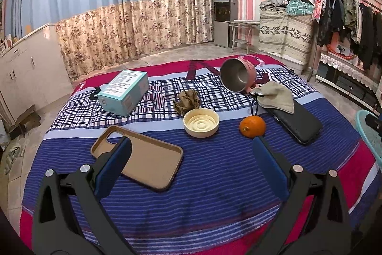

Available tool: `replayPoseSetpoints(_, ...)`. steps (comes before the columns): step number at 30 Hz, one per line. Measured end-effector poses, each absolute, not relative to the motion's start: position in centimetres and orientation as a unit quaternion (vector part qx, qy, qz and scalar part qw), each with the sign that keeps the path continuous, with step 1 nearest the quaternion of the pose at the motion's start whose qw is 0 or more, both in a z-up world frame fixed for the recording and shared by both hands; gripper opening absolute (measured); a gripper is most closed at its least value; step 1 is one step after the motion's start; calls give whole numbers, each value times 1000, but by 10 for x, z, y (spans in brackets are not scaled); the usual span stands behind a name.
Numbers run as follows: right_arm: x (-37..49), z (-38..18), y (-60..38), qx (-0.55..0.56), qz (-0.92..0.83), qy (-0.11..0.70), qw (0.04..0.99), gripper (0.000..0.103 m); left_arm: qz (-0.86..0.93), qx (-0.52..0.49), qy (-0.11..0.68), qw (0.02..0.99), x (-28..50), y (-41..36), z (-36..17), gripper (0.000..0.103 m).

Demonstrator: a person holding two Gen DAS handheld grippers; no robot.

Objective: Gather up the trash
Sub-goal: 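Move both tools back over the bed toward the mandarin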

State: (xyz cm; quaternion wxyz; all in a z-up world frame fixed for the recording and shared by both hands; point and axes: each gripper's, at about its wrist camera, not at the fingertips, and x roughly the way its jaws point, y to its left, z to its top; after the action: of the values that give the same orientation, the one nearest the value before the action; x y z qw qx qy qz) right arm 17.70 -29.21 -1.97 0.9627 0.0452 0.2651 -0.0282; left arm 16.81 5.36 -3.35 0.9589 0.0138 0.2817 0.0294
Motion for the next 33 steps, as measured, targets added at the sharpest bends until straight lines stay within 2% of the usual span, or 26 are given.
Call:
replayPoseSetpoints(20, 180, -25, -291, 51, -29, 271, 961, 98, 23, 35, 263, 964, 151, 41, -20, 97)
replayPoseSetpoints(33, 169, -16, -283, 53, -24, 275, 960, 98, 1, -6, 257, 966, 149, 64, -14, 97)
